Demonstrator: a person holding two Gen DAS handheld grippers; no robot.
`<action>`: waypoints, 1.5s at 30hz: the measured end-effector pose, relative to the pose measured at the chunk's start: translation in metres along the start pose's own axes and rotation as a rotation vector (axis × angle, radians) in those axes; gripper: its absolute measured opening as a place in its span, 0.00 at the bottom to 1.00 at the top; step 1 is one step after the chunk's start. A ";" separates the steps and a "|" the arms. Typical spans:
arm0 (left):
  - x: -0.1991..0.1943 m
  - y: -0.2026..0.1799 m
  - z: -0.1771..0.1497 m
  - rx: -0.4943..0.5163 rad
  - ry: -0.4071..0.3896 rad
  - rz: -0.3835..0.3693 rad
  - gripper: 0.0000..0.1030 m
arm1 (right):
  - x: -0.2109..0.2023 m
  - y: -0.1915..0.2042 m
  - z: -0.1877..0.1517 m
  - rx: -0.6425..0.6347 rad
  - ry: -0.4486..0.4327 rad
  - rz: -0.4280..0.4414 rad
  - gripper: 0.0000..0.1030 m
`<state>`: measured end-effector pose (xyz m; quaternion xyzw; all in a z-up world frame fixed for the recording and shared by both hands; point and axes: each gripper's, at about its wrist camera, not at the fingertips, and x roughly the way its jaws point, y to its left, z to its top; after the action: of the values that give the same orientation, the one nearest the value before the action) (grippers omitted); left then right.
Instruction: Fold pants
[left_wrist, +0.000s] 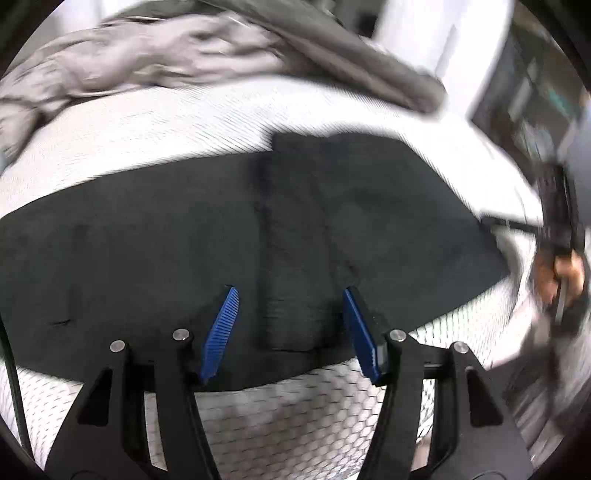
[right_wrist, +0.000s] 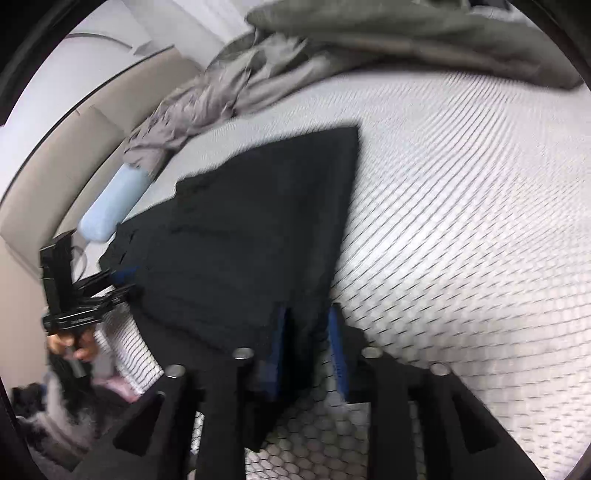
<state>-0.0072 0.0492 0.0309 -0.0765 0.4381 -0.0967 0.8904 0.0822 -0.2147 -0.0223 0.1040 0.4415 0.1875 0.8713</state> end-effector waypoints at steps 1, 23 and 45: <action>-0.009 0.010 0.002 -0.038 -0.022 0.028 0.54 | -0.005 -0.003 0.001 0.013 -0.019 0.007 0.38; -0.044 0.230 -0.044 -0.834 -0.178 0.223 0.17 | 0.029 0.007 0.003 -0.040 0.017 -0.029 0.46; 0.063 -0.210 0.052 0.165 -0.071 -0.295 0.46 | -0.019 -0.029 0.020 0.038 -0.143 -0.094 0.48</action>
<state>0.0496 -0.1667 0.0599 -0.0700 0.3810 -0.2592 0.8847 0.0952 -0.2493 -0.0063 0.1128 0.3862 0.1301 0.9062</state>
